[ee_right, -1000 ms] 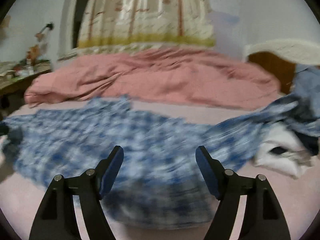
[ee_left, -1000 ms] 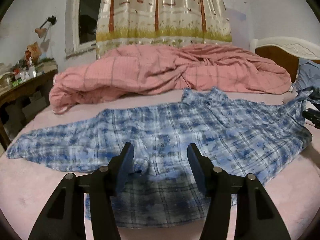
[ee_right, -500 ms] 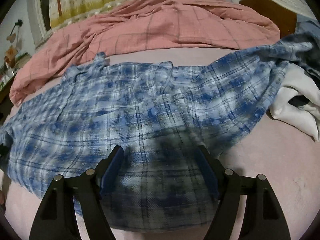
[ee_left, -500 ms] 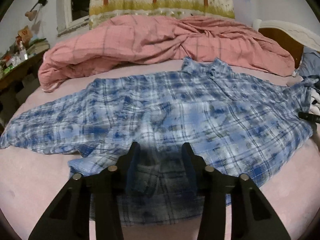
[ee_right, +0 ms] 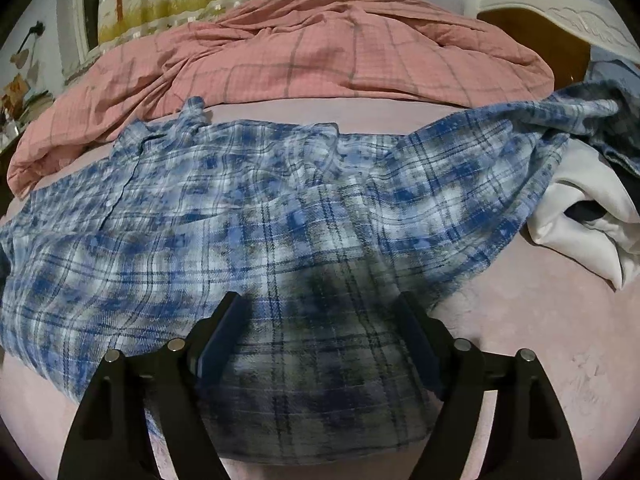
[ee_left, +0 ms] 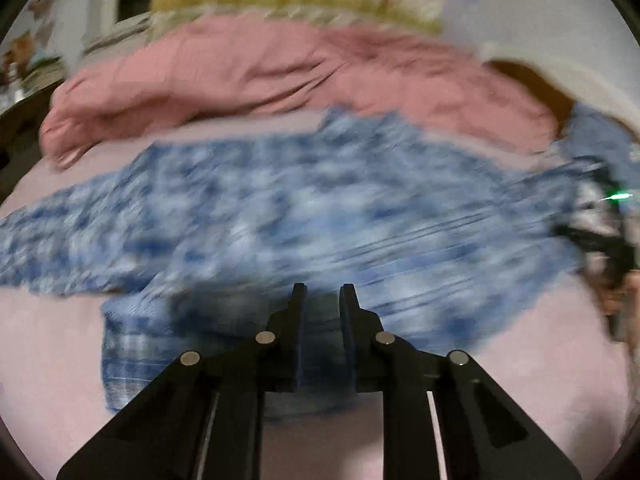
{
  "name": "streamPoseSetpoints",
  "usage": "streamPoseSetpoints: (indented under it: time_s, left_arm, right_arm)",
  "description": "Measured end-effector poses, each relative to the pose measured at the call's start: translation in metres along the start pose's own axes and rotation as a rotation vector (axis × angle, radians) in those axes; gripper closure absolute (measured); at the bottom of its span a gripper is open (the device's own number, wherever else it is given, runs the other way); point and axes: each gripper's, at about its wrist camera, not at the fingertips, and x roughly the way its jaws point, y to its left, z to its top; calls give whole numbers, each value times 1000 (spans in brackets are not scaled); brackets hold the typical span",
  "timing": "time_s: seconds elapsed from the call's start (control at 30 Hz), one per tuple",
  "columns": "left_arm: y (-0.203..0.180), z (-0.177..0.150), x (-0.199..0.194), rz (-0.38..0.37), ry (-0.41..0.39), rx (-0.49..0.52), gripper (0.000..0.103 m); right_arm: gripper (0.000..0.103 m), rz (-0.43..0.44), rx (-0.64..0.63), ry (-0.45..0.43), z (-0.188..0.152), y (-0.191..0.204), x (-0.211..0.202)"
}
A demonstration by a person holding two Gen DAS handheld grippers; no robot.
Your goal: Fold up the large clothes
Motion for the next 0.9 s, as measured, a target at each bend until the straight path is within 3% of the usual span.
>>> streamPoseSetpoints:
  time_s: [0.07,0.1,0.2,0.27,0.43,0.5,0.57,0.63,0.73,0.83,0.9]
  left_arm:
    - [5,-2,11,113,30,-14,82]
    - [7,-2,12,130,25,-16,81]
    - [11,-2,0,213,-44,-11,75]
    - [17,-1,-6,272,-76,-22,65]
    - [17,0,-9,208,-74,-33,63]
    - [8,0,-15,177,-105,-15,53]
    - [1,0,-20,125,-119,-1,25]
    - [-3,1,-18,126,-111,-6,14]
    - [-3,0,-6,169,-57,-19,11]
    - [1,-2,13,192,44,-29,9]
    - [7,-4,27,227,113,-40,7]
  right_arm:
    - [22,-7,-15,-1,-1,2,0]
    - [22,-7,-19,-1,-1,3,0]
    - [21,-10,-27,0,-1,4,0]
    - [21,-9,-29,3,0,5,1]
    - [21,-11,-35,-23,0,5,-5]
    - [21,-3,-40,-74,0,6,-16]
    - [21,40,-56,-116,-2,10,-29]
    - [20,104,-86,-132,-5,17,-40]
    - [16,160,-192,-94,-12,39,-41]
    - [16,102,-317,-29,-23,63,-29]
    - [16,85,-334,27,-26,68,-20]
